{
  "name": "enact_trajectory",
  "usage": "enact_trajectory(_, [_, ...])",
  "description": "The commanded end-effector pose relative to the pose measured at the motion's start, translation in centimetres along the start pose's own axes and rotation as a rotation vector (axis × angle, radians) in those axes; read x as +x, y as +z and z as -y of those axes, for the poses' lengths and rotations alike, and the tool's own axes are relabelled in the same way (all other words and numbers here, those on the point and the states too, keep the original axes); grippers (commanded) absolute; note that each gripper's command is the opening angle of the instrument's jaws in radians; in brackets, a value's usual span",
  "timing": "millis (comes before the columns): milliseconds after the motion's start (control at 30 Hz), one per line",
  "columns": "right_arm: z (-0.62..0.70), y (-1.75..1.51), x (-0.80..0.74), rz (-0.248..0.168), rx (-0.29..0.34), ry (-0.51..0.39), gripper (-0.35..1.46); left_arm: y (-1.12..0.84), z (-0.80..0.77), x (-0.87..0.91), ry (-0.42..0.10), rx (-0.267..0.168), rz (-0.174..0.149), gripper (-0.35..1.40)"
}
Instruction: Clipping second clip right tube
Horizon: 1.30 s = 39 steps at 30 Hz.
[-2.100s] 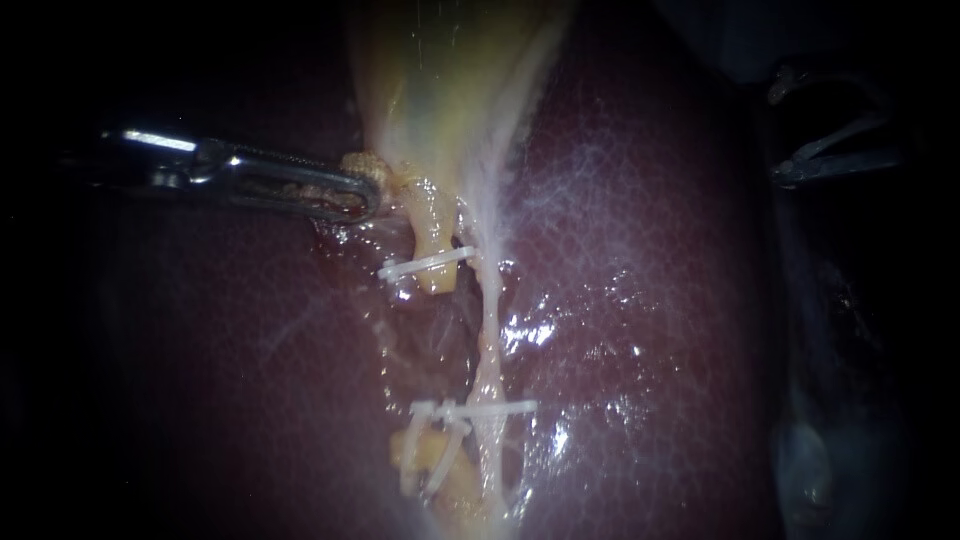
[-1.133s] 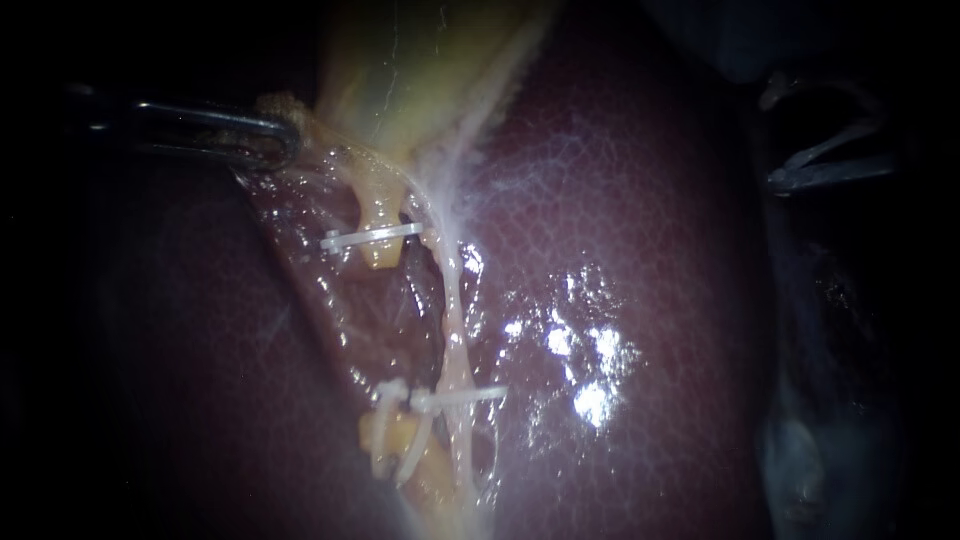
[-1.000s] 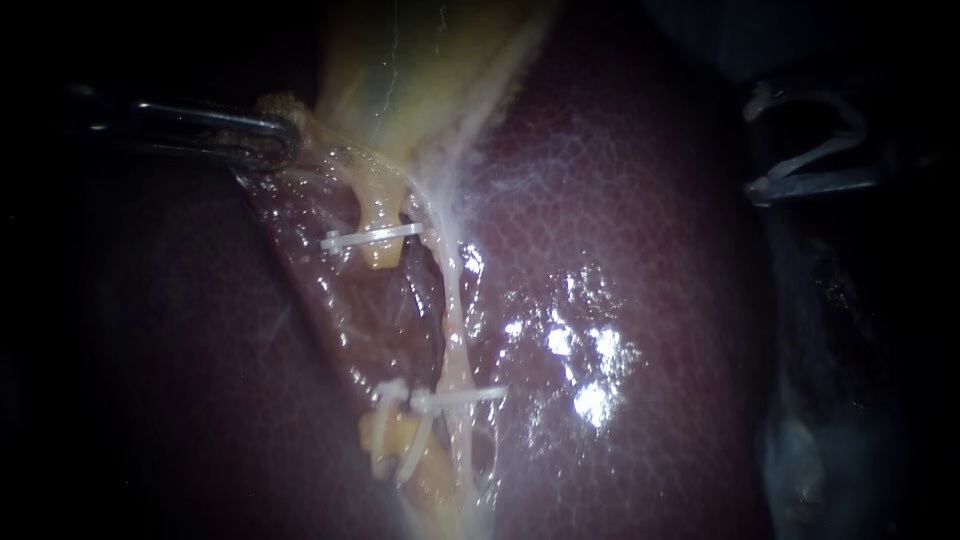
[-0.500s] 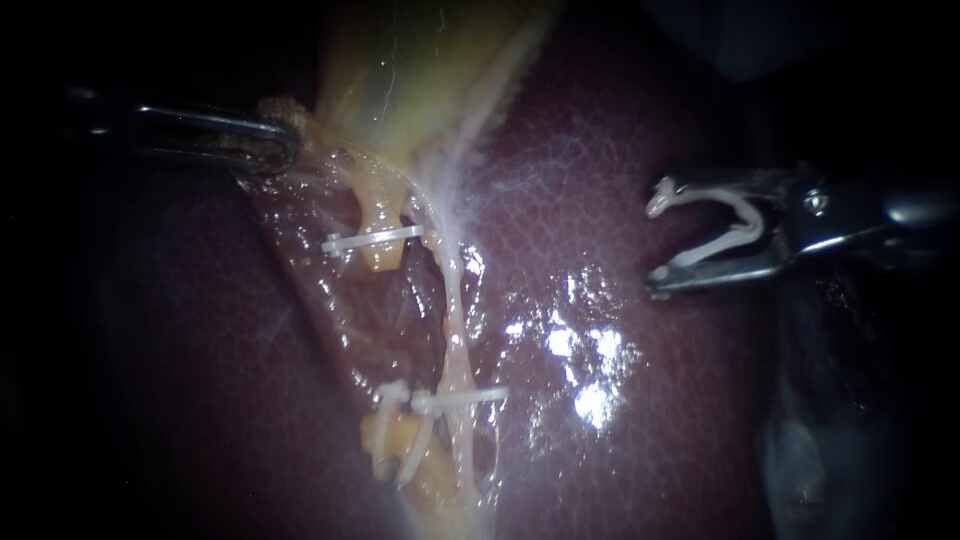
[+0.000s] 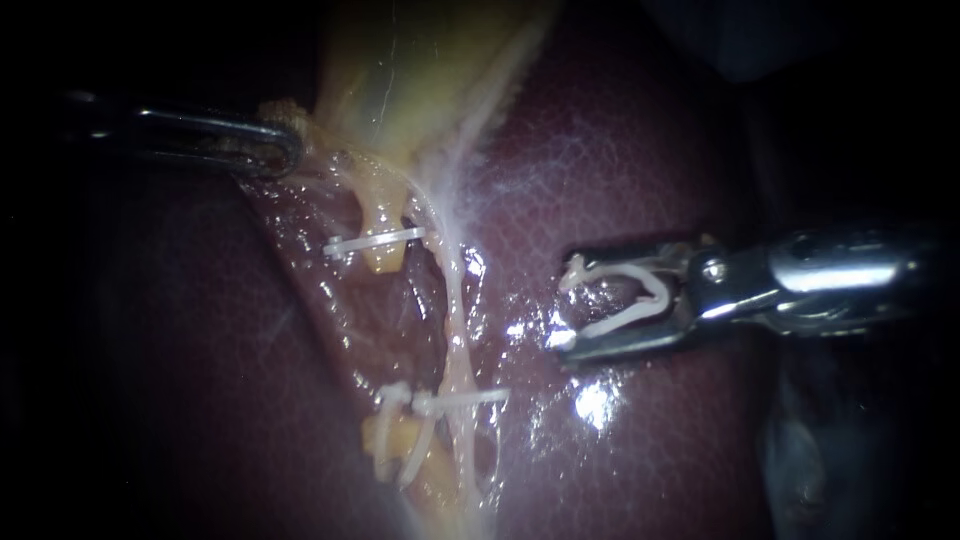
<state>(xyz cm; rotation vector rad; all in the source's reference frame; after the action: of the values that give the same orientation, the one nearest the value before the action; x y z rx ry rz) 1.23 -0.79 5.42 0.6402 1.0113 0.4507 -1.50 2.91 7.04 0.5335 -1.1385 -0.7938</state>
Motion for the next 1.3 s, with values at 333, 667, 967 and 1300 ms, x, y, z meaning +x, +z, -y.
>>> enact_trajectory(333, [-0.06, 0.44, -0.24, 0.009, 0.035, 0.093, 0.49, 0.0, 0.04, 0.0, 0.0, -0.006, 0.001, -0.35])
enact_trajectory(667, [-0.15, 0.78, -0.45, 0.018, 0.056, 0.145, 0.49, 0.01, 0.06, 0.02, 0.0, -0.002, 0.0, -0.35])
enact_trajectory(967, [-0.21, 1.02, -0.52, -0.006, 0.097, 0.186, 0.49, 0.01, 0.07, 0.03, 0.001, 0.001, 0.0, -0.35])
enact_trajectory(1300, [-0.19, 1.18, -0.44, -0.174, 0.282, 0.356, 0.49, 0.01, 0.07, 0.03, 0.001, 0.001, 0.0, -0.35])
